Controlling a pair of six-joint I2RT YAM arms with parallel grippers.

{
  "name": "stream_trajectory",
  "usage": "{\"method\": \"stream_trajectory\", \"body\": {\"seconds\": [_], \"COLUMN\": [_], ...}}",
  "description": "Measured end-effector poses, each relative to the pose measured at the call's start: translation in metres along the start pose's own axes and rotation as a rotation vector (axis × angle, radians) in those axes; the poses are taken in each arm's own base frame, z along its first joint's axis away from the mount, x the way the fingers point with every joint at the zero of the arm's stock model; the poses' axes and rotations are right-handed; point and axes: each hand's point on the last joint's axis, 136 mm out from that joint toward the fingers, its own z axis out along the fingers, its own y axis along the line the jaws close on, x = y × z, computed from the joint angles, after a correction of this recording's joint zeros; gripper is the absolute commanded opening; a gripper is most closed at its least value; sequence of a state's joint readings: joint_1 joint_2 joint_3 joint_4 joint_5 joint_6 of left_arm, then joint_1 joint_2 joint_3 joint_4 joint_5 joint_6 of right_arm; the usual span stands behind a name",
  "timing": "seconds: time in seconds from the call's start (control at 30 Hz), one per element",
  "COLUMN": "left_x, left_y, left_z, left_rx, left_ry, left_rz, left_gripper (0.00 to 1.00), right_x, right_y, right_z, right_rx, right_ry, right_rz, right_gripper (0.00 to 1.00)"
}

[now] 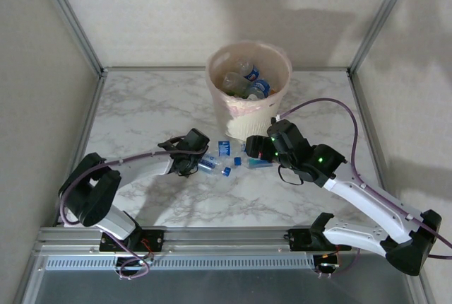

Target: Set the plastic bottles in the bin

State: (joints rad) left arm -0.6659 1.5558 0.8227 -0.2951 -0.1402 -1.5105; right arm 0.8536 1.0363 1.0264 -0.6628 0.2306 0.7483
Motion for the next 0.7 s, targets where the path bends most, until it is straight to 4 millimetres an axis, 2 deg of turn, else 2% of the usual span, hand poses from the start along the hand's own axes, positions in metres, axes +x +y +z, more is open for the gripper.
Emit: {"method": "stream_trajectory", "body": {"seconds": [0.13, 0.33, 0.47, 0.6, 0.7], "left_x": [0.004, 0.006, 0.006, 0.004, 0.000], "left_y": [0.002, 0.001, -0.001, 0.001, -0.002], "left_z": [0.008, 0.010, 0.009, 0.002, -0.011], "left_rx": [-0.019, -0.019, -0.008, 0.008, 0.048], "left_ry": [0.013, 0.020, 0.020, 0.020, 0.021], "left_rz": [0.021, 0.042, 0.051, 0.050, 0.048], "left_gripper": [0.78, 0.61, 0.58, 0.54, 0.51], "right_x": [0.000, -0.002, -0.001, 0.008, 0.018], "right_y": [0.000, 0.002, 0.002, 0.003, 0.013], "right_z": [0.001, 0.001, 0.002, 0.005, 0.006], "right_rx": [-0.002, -0.009, -0.011, -0.033, -0.097], "right_ry": [-0.002, -0.009, -0.008, 0.015, 0.038], "right_rz": [0.000, 0.003, 0.003, 0.001, -0.004], "right_gripper": [0.82, 0.82, 0.81, 0.81, 0.82]}}
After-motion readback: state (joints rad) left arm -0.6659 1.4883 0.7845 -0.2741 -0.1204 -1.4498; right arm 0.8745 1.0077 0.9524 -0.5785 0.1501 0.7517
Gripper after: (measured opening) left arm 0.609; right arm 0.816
